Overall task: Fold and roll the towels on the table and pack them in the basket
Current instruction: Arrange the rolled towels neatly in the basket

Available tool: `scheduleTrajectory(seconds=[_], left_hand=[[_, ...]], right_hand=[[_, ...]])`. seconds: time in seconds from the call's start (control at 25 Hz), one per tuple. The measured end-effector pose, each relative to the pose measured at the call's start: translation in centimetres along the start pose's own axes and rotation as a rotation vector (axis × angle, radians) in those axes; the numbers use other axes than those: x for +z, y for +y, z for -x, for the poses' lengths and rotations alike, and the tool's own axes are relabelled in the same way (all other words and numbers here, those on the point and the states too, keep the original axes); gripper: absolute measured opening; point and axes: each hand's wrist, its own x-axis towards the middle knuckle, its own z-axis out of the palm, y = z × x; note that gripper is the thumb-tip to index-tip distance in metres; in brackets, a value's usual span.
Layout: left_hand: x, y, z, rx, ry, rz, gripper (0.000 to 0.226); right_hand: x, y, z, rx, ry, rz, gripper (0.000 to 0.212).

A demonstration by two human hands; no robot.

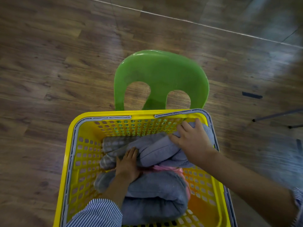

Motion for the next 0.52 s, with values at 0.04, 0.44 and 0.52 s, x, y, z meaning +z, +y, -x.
scheduleTrajectory(seconds=[0.04, 0.44, 0.52], left_hand=[[0.4, -0.1, 0.1, -0.014, 0.020, 0.035, 0.095], [-0.9, -3.9, 2.2, -0.274, 0.382, 0.101, 0.111], [-1.6, -5.3, 2.6, -0.240, 0.411, 0.074, 0.106]], right_hand=[[-1.2, 0.0, -0.1, 0.009, 0.023, -0.008, 0.065], [-3.5, -0.4, -0.9, 0.195, -0.069, -0.028, 0.074], [-2.5, -0.4, -0.6, 0.229, -0.116, -0.033, 0.073]])
